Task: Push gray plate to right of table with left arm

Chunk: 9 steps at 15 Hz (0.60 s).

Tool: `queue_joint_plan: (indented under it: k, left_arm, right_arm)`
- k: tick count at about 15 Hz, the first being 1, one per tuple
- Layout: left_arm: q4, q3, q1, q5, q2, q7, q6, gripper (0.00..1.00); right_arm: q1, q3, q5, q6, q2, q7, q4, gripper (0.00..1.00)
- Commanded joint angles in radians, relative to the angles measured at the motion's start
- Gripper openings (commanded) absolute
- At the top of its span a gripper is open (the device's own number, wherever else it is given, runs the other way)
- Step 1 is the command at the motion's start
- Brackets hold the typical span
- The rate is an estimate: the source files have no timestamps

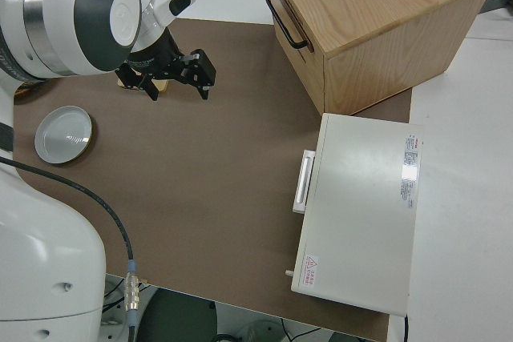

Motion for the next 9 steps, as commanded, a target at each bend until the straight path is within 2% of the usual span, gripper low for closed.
queue_joint_plan:
  k: [1,9]
  left_arm:
    - [-0.035,0.0,-0.005,0.017,-0.017,-0.018,0.006,1.0]
    - [-0.035,0.0,-0.008,0.016,-0.014,-0.01,-0.014,1.0]
  right_arm:
    - [-0.02,0.013,0.01,-0.012,-0.006,0.0,0.004,0.983]
    - [-0.02,0.015,0.01,-0.012,-0.006,0.0,0.004,0.983]
